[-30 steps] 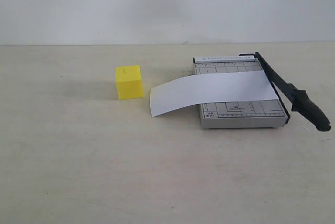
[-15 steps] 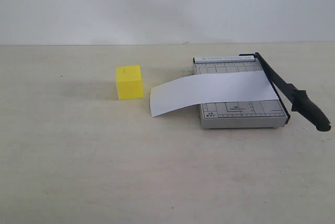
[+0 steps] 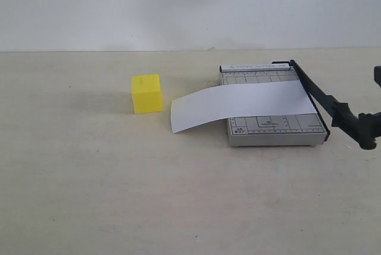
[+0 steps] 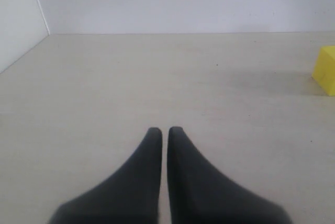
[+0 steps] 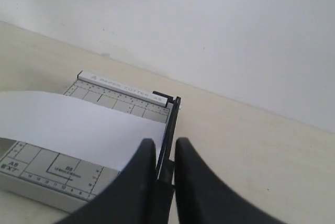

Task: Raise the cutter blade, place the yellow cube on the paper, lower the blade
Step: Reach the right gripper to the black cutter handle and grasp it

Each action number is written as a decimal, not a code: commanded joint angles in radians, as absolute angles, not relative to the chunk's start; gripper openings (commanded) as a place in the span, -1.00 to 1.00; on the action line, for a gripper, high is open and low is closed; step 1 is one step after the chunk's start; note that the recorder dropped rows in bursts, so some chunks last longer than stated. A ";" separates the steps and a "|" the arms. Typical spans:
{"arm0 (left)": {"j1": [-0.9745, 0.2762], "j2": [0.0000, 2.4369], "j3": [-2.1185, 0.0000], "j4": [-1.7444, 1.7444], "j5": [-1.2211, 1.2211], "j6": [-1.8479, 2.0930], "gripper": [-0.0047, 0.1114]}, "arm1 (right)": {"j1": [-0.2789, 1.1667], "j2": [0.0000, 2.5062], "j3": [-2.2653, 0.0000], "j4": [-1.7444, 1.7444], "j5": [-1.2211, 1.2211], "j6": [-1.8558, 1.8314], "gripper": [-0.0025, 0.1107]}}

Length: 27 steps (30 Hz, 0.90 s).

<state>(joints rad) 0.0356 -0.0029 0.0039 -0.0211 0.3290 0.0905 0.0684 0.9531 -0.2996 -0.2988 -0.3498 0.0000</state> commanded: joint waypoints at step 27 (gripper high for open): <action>0.038 0.000 0.000 -0.021 0.313 0.082 -0.84 | 0.070 1.365 -0.291 -0.234 -0.513 0.014 0.01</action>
